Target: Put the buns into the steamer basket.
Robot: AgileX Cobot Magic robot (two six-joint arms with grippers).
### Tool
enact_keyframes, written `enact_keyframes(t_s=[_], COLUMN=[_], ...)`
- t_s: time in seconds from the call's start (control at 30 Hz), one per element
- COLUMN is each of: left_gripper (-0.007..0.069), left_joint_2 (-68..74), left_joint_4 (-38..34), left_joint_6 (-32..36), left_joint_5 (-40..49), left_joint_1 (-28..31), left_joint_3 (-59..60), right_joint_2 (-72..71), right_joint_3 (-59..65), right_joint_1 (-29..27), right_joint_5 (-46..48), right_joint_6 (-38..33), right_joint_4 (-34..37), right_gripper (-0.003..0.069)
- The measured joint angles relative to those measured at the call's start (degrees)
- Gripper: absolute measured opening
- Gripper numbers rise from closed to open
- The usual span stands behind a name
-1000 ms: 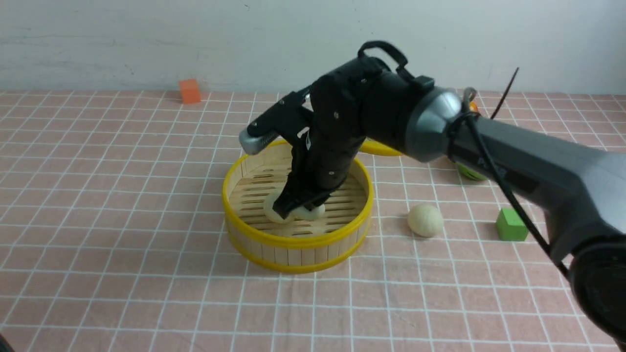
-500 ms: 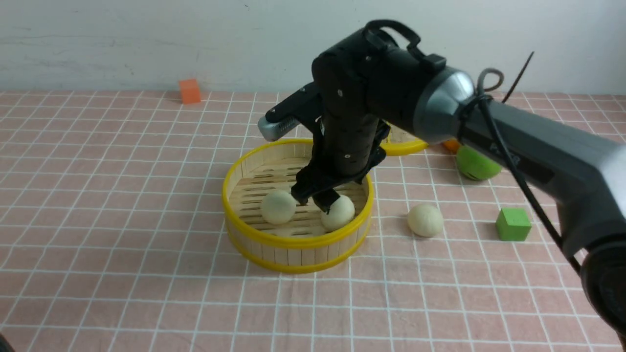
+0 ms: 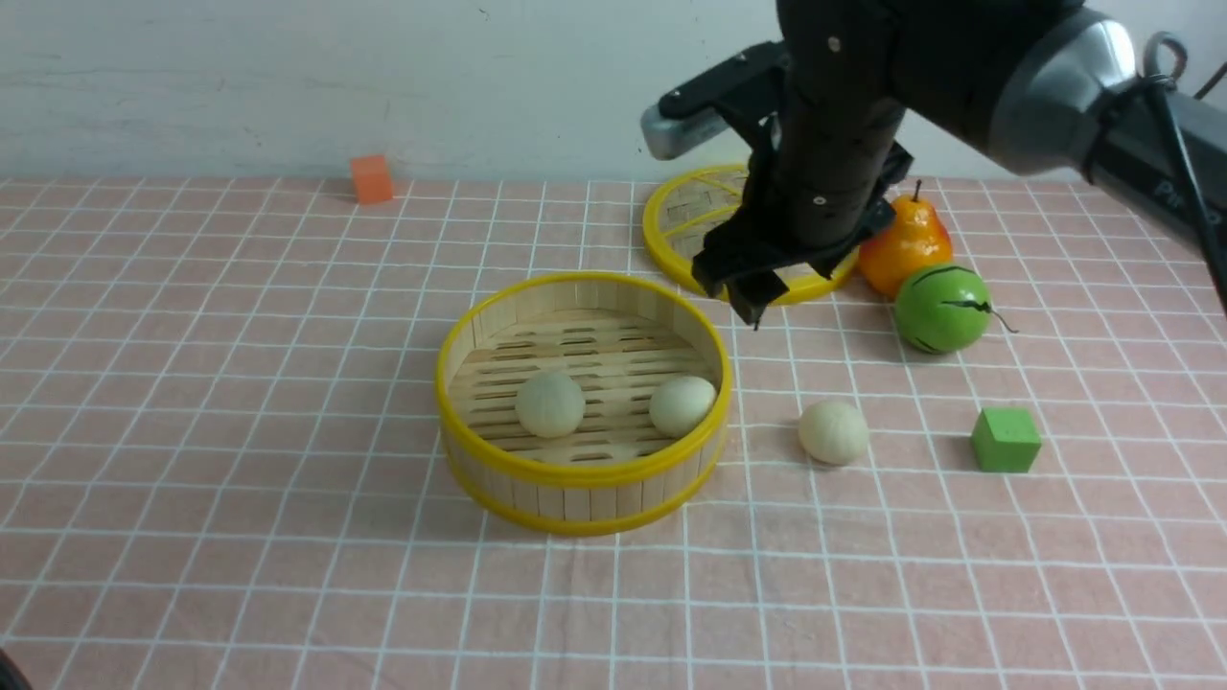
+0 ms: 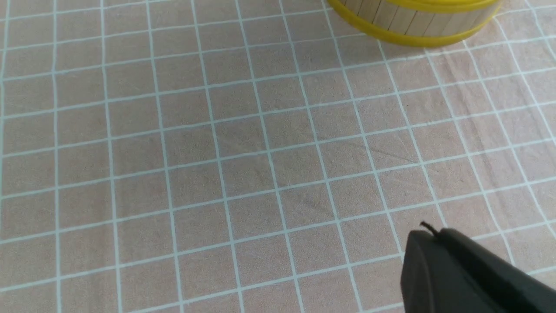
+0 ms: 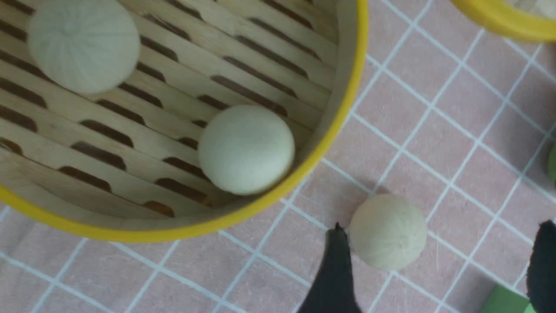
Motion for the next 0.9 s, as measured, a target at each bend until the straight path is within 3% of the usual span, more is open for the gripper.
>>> enact_keyframes(t_s=[0.33, 0.7, 0.8, 0.9], left_gripper=[-0.0013, -0.0013, -0.0013, -0.0011], left_joint_2=[0.0, 0.0, 0.0, 0.0], left_joint_4=[-0.03, -0.07, -0.07, 0.04], left_joint_6=[0.0, 0.0, 0.0, 0.0], left_joint_5=[-1.08, -3.04, -2.83, -2.83], left_joint_1=[0.0, 0.0, 0.0, 0.0], left_joint_3=[0.44, 5.18, 5.59, 5.63], right_joint_2=[1.02, 7.89, 9.11, 9.04], right_joint_3=[10.26, 12.01, 12.13, 11.78], right_joint_1=[-9.38, -8.89, -8.48, -7.89], right_joint_5=[-0.29, -11.49, -11.88, -11.13], right_joint_6=[1.32, 1.26, 1.26, 1.26], right_joint_4=[1.38, 9.03, 8.63, 6.74], right_gripper=[0.0546, 0.0538, 0.0505, 0.0366])
